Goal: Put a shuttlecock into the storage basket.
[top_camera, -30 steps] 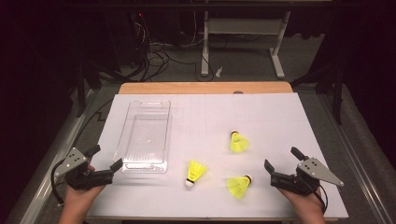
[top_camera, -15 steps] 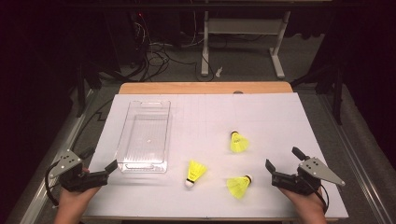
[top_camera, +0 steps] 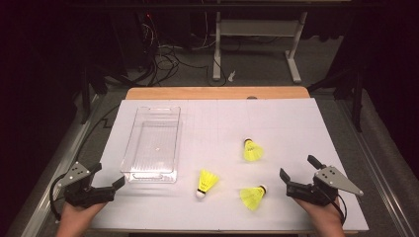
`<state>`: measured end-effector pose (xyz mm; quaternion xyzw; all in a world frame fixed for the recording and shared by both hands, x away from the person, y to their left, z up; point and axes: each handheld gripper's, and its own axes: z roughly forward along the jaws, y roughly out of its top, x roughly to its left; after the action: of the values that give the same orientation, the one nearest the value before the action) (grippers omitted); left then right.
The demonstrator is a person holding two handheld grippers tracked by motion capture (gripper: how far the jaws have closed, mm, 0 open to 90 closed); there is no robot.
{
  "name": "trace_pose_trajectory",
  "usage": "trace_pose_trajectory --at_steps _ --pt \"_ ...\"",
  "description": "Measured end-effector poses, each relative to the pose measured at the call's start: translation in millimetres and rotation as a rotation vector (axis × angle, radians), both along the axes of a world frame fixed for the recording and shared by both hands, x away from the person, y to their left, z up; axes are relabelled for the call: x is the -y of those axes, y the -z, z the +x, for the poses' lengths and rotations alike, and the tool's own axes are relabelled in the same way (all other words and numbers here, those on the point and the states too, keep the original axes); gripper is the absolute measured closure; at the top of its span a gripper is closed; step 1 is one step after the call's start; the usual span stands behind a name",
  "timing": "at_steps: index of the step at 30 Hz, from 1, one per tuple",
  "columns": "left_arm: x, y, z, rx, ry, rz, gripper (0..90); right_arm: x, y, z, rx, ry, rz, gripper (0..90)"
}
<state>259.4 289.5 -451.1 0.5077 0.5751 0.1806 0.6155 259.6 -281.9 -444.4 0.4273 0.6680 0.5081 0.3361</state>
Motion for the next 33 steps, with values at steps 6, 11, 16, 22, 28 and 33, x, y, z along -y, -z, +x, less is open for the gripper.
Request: trace_pose_trajectory --at_steps 6,11,16,22,28,33 --pt "1.6 9.2 -1.4 -0.052 0.015 0.028 0.2 -0.5 0.5 0.6 -0.005 0.0 -0.002 0.2" --pt "6.4 14.9 0.9 -0.107 0.015 0.075 0.2 -0.7 1.5 1.4 -0.014 0.0 -0.008 0.2" --pt "7.9 19.6 4.8 -0.167 -0.001 0.097 0.5 -0.6 2.0 1.5 -0.022 0.002 -0.017 0.2" --pt "11.4 23.5 7.1 -0.235 0.001 0.129 0.6 -0.4 2.1 1.4 -0.021 0.001 -0.02 0.3" --pt "12.1 24.4 7.9 -0.304 0.025 0.142 0.6 -0.6 3.0 1.5 -0.025 0.004 -0.02 0.2" --pt "12.2 23.3 9.3 -0.355 0.031 0.148 0.6 -4.9 2.8 1.5 -0.028 -0.006 -0.027 0.2"
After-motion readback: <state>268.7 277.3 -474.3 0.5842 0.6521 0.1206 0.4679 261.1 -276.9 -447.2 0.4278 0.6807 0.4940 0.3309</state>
